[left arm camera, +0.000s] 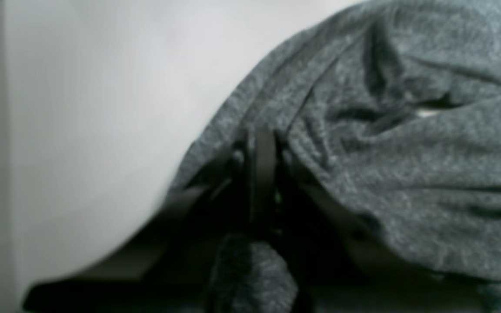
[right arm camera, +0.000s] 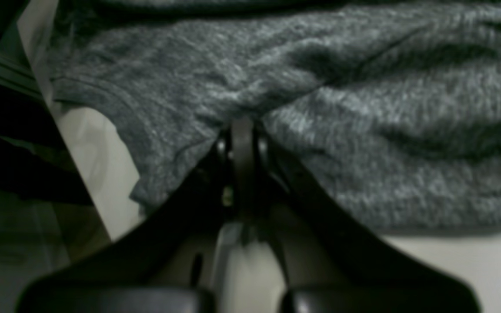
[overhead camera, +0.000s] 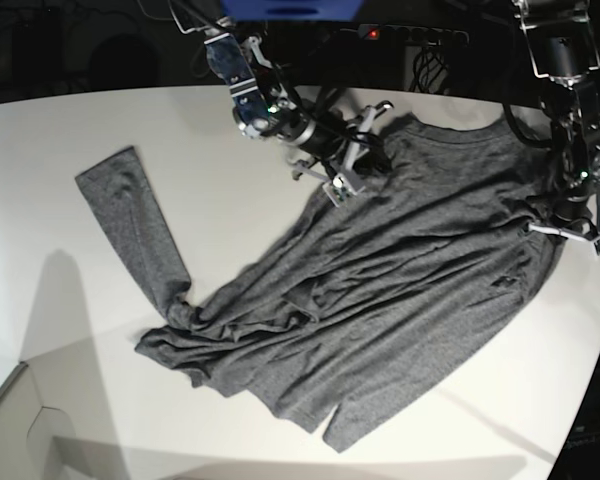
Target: Layout the t-shirt on the table in an organized manner, then fold the t-shirt properly
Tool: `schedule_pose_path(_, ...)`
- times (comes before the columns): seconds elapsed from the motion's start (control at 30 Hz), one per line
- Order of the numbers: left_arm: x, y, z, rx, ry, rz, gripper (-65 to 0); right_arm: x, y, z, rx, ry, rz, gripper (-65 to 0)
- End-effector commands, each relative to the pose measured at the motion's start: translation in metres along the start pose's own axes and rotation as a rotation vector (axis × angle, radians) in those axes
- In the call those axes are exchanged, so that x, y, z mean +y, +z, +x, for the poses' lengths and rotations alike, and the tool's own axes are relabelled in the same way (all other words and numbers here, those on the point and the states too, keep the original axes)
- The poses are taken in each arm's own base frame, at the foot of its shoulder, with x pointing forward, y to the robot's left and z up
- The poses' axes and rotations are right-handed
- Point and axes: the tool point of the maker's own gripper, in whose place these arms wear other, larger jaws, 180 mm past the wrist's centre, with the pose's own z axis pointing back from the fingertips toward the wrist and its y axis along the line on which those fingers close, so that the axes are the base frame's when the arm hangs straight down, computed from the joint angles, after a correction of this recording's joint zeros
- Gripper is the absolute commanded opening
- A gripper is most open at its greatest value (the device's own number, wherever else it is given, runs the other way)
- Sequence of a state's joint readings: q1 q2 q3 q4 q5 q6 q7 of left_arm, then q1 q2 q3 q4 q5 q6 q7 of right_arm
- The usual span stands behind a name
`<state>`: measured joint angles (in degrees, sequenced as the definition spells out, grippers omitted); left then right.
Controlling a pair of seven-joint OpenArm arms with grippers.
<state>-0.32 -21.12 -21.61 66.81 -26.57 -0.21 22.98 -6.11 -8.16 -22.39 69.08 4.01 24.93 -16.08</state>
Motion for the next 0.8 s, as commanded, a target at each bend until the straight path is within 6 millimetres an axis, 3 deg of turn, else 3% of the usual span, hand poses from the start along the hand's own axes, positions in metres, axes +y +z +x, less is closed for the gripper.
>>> schedule_pose_path(0.0,0.003,0.001,0.022,-0.056,-0.012,0.0,-62.4,-0.014,0.009,-0.048,0.195,0.034,-0.059,-65.0)
schedule_pose_path(0.2,0.004,0.003,0.018,-0.049,-0.017,0.002,-62.4,-0.024,0.015,-0.054,0.211,0.046,-0.074,-65.0)
schedule_pose_path(0.3,-0.007,0.007,0.017,-0.063,-0.01,-0.021,-62.4,-0.024,0.017,-0.057,0.214,0.043,-0.075,-65.0)
schedule_pose_path(0.5,-0.022,0.023,0.028,-0.113,-0.032,-0.061,-62.4,-0.046,0.03,-0.03,0.138,0.026,-0.145,-65.0)
schedule_pose_path(0.77,-0.041,0.034,0.035,-0.15,-0.039,-0.105,-62.4,-0.112,0.07,-0.03,0.112,-0.023,-0.311,-65.0)
